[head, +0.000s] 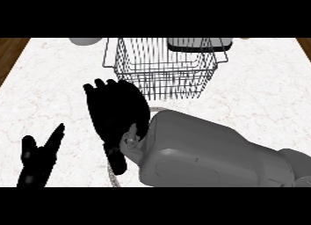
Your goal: Pick the cupcake from the placemat and place it in the basket
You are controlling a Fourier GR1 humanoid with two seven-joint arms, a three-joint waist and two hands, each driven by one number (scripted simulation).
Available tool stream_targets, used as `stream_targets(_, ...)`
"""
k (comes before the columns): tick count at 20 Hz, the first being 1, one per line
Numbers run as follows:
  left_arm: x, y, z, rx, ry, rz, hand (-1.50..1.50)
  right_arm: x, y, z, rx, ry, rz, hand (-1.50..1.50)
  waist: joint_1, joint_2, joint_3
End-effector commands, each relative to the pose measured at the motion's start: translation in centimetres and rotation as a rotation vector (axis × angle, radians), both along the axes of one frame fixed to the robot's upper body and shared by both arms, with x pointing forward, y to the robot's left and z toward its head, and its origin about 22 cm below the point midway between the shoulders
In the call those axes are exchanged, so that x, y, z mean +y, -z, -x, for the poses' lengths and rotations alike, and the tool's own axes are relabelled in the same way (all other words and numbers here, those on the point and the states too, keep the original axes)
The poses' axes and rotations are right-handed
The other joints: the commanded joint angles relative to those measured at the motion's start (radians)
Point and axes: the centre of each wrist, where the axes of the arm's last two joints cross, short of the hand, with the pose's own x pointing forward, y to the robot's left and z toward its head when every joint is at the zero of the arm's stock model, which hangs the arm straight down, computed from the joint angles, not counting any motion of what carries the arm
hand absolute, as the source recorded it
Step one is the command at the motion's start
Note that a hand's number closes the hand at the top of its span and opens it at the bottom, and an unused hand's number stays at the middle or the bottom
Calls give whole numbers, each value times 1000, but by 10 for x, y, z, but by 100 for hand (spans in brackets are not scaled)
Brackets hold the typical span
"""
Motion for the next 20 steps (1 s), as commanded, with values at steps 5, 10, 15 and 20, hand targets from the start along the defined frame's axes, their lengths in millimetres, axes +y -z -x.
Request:
stream_targets(5,-3,11,-4,57,20,26,0,-1,46,-13,35,80,113,-150,-1,7,-9)
stream_targets(10,-12,4,12,62,17,43,0,9,74,4,24,92,92,-150,5,5,-9)
stream_targets(15,-20,10,-10,64,14,22,0,5,86,-4,11,73,76,-150,2,7,-9)
stream_targets(20,-19,20,15,63,28,37,0,2,108,-15,8,116,86,-150,17,8,-9)
